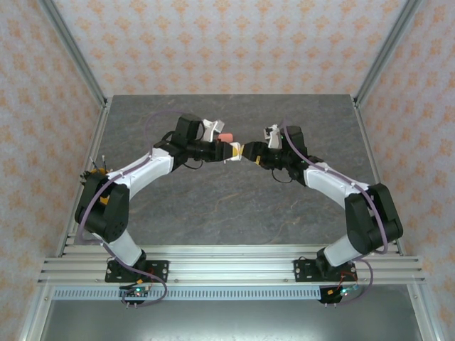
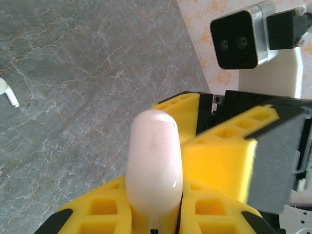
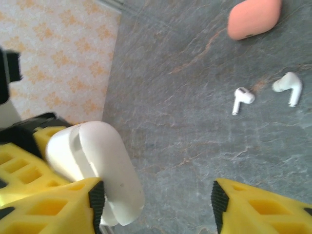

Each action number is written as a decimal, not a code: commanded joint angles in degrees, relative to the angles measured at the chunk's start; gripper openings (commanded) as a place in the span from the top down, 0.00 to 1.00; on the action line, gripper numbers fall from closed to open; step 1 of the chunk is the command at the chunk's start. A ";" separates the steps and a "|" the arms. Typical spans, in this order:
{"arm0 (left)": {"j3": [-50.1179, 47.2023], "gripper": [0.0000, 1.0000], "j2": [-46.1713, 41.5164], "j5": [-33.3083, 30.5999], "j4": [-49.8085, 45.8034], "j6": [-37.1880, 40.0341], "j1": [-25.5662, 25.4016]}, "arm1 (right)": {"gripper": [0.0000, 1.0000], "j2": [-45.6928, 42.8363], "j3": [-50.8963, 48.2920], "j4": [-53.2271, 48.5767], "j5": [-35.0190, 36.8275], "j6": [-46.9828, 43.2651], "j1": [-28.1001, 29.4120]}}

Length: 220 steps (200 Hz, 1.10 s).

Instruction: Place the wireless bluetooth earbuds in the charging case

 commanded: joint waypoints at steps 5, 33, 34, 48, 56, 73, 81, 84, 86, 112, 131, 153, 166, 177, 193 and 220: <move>3.33 0.95 -2.65 3.09 2.18 0.96 -0.28 | 0.42 3.27 -2.46 1.76 5.04 1.25 -2.49; 3.33 0.96 -3.41 2.96 1.28 1.49 -0.28 | 0.43 3.35 -3.78 2.83 4.69 2.94 -4.98; 3.33 0.96 -3.42 2.94 1.20 1.54 -0.28 | 0.43 3.25 -3.74 2.68 4.67 2.86 -5.03; 3.20 0.96 -3.37 2.92 1.22 1.68 -0.29 | 0.43 1.40 -3.78 0.94 4.61 1.87 -5.42; 3.18 0.96 -3.24 2.92 1.37 1.67 -0.29 | 0.42 0.08 -3.86 -0.02 4.44 1.25 -5.52; 3.34 0.96 -2.58 3.26 1.66 1.60 -0.28 | 0.42 -2.75 -4.19 -1.35 2.84 0.14 -6.04; 3.52 0.96 -2.17 3.57 1.82 1.55 -0.25 | 0.42 -3.97 -4.30 -1.41 1.81 -0.25 -6.32; 3.58 0.96 -2.01 3.69 1.91 1.52 -0.24 | 0.42 -4.42 -4.43 -1.37 1.39 -0.40 -6.40; 3.72 0.96 -1.88 3.75 1.92 1.51 -0.23 | 0.42 -4.67 -4.41 -1.35 1.04 -0.44 -6.49; 5.02 0.97 -0.48 4.89 2.08 1.31 -0.25 | 0.37 -7.79 -4.39 -0.77 -1.53 -0.78 -6.92; 6.03 0.97 0.13 5.46 1.74 1.39 -0.28 | 0.30 -9.33 -3.15 -3.00 -1.18 -1.74 -6.86; 7.18 0.97 0.61 6.13 1.48 1.42 -0.24 | 0.18 -9.79 -1.19 -5.66 -1.51 -3.20 -6.85; 7.67 0.97 0.81 6.55 1.40 1.42 -0.29 | 0.07 -9.86 -0.40 -6.55 -1.72 -3.59 -6.91; 8.11 0.97 0.89 6.87 1.36 1.31 -0.29 | 0.00 -9.89 0.06 -6.82 -1.68 -3.67 -6.88; 8.75 0.97 0.99 7.35 1.48 1.25 -0.31 | 0.00 -10.14 0.26 -6.80 -1.49 -3.43 -6.91; 9.87 0.97 1.24 8.43 1.55 1.01 -0.33 | 0.00 -10.15 0.04 -4.86 -1.32 -1.49 -6.94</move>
